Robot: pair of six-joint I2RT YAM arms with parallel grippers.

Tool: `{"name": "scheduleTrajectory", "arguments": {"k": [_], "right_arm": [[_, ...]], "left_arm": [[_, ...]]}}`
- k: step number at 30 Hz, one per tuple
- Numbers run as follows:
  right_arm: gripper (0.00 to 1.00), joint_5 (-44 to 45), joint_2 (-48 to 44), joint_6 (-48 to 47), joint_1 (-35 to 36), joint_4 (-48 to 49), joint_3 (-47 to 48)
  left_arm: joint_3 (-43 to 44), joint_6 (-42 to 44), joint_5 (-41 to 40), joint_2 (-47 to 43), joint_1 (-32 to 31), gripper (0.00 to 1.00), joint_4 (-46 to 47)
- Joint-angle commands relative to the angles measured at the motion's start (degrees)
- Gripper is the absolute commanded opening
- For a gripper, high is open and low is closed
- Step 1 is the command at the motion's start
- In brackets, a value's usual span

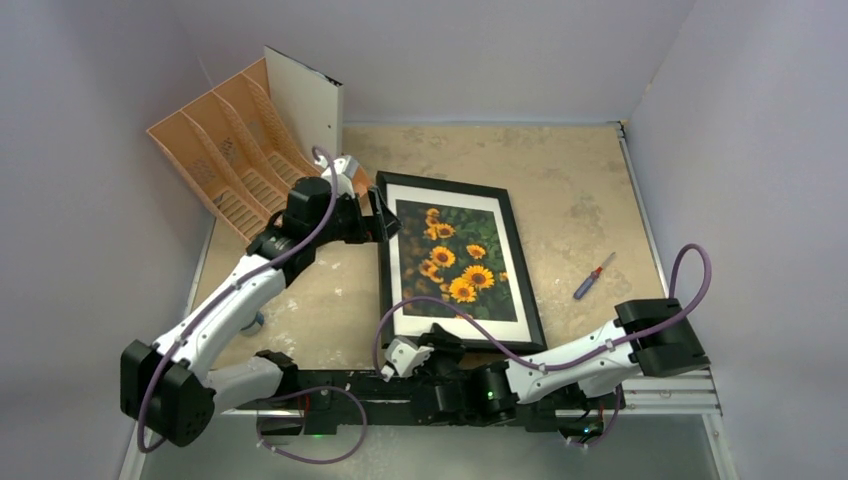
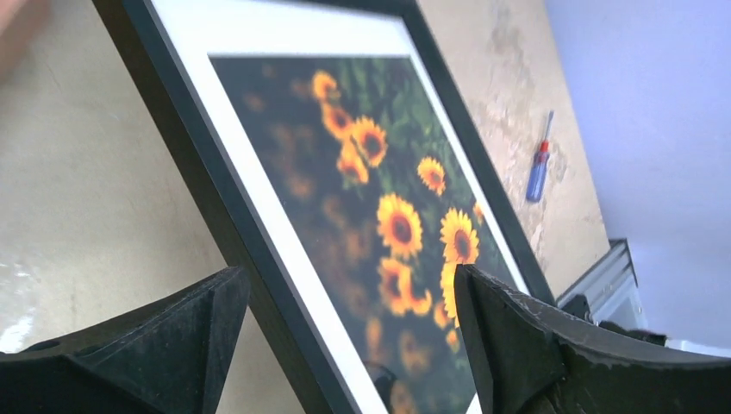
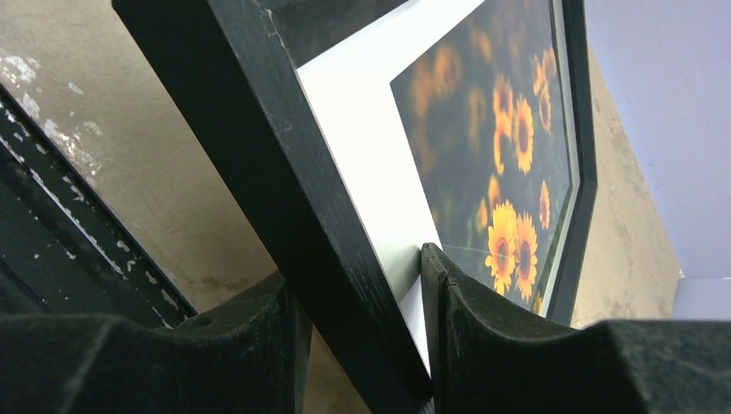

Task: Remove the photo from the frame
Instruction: Turn over the photo frame at the center of the board.

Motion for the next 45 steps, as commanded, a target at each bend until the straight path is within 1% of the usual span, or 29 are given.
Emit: {"name": "scheduleTrajectory", "arguments": {"k": [1, 4, 9, 12, 19, 26, 30, 40, 45], "right_arm": [[0.00, -0.2, -3.0, 7.8, -0.3, 4.9, 0.1], [0.00, -0.1, -4.6, 10.0, -0.4, 4.6, -0.1], [0.00, -0.4, -8.3, 17.0, -0.8, 3.5, -1.3], [0.00, -1.2, -9.8, 19.8, -1.5, 2.0, -1.0], [0.00, -3.4, -15.2, 21.6, -3.5, 1.5, 0.3], [0.00, -4.2, -22.2, 20.5, -4.4, 5.0, -1.1], [0.00, -6.7, -25.1, 18.3, -4.4, 9.1, -2.0], [0.00, -14.3, -24.9, 9.8, -4.4, 17.9, 1.6], [0.00, -16.7, -26.3, 12.2, -4.4, 23.0, 0.5]], "left_arm": [[3.6, 1.8, -7.0, -6.5, 0.0, 0.94, -0.2], [3.5, 2.1, -10.6, -9.6, -0.1, 0.95, -1.5], [3.3, 3.9, -17.6, -14.2, -0.1, 0.97, -5.2], [3.9, 4.8, -20.1, -15.2, -0.1, 0.98, -8.0], [3.4, 3.9, -24.4, -16.0, -0.1, 0.98, -12.2], [0.1, 3.1, -23.2, -17.8, -0.1, 0.98, -11.4], [-2.0, 2.2, -21.2, -17.3, -0.1, 0.98, -9.8], [-6.4, 0.2, -14.5, -14.0, -0.1, 0.98, -4.8], [-7.2, -0.1, -14.3, -13.5, -0.1, 0.97, -4.2]]}}
